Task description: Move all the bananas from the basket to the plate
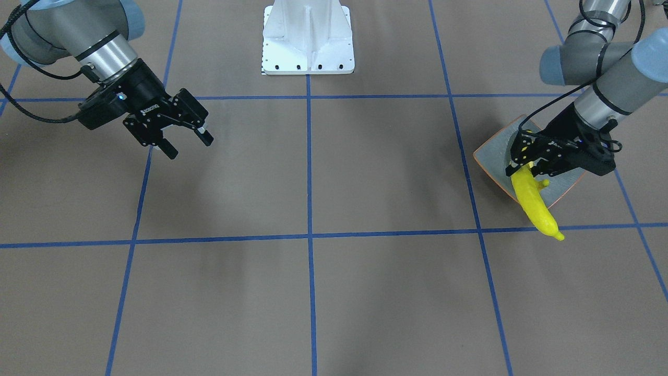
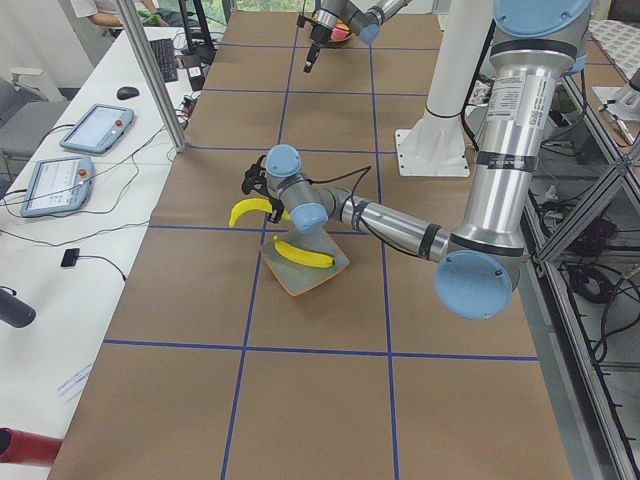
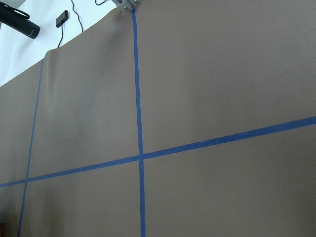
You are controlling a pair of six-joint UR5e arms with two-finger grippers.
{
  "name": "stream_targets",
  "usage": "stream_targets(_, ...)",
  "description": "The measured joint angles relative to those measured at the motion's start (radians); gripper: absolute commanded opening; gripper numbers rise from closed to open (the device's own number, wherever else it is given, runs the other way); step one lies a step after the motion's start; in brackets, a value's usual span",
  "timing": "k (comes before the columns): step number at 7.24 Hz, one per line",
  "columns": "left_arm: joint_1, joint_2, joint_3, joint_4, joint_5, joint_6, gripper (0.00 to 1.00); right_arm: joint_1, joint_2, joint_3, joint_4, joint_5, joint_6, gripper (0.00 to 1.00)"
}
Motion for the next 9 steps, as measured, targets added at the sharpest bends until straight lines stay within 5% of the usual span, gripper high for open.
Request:
stream_targets(4, -0.027, 0.089, -0.007, 0.021, 0.087, 0.139, 0.00, 0.167, -0.160, 0.003, 0.001, 0.139, -0.306, 1.00)
stream_targets(7, -0.048, 0.135, -0.027, 0.052, 0.186, 0.246, 0.00, 0.212, -0.203, -0.002, 0.003, 0.159, -0.426, 1.00)
stream_targets(9, -0.034, 0.164, -0.150, 0.280, 0.321, 0.366, 0.00, 0.227, -0.214, 0.005, 0.003, 0.158, -0.433, 1.00)
